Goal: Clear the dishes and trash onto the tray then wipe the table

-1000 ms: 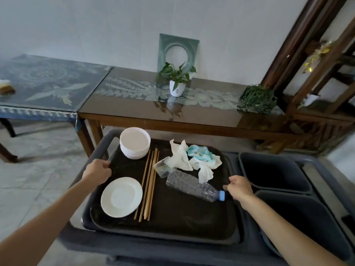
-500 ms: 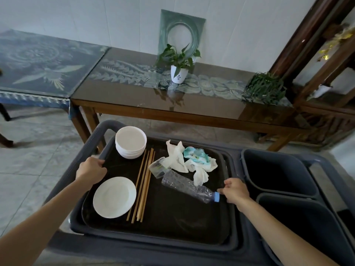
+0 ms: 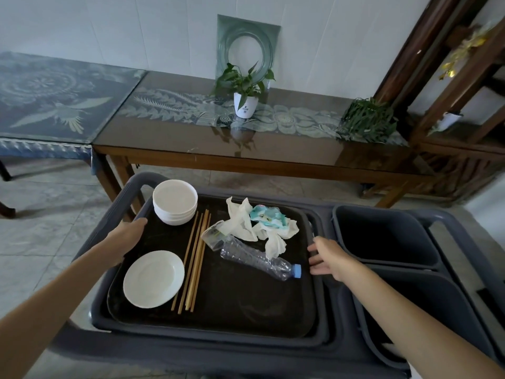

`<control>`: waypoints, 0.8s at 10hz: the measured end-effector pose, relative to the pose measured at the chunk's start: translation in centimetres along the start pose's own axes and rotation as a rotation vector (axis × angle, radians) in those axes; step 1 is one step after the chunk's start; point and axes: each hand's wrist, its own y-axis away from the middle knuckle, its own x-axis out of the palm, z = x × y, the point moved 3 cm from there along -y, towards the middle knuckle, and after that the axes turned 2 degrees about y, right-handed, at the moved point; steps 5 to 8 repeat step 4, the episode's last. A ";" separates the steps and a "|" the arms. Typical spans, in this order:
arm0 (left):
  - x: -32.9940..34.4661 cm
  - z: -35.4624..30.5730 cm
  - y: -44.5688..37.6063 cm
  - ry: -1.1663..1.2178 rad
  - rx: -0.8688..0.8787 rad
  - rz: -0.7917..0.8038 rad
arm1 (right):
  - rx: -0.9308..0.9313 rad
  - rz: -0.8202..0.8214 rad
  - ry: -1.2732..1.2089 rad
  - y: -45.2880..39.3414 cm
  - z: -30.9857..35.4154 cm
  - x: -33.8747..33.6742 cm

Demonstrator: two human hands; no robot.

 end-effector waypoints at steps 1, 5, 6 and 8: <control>-0.1 -1.0 -0.1 0.030 0.066 0.050 | 0.022 0.040 -0.032 0.7 0.4 -0.3; 0.0 -3.7 2.8 -0.166 0.189 0.037 | -0.015 -0.010 -0.014 2.8 0.4 -0.4; 0.0 -3.7 2.8 -0.166 0.189 0.037 | -0.015 -0.010 -0.014 2.8 0.4 -0.4; 0.0 -3.7 2.8 -0.166 0.189 0.037 | -0.015 -0.010 -0.014 2.8 0.4 -0.4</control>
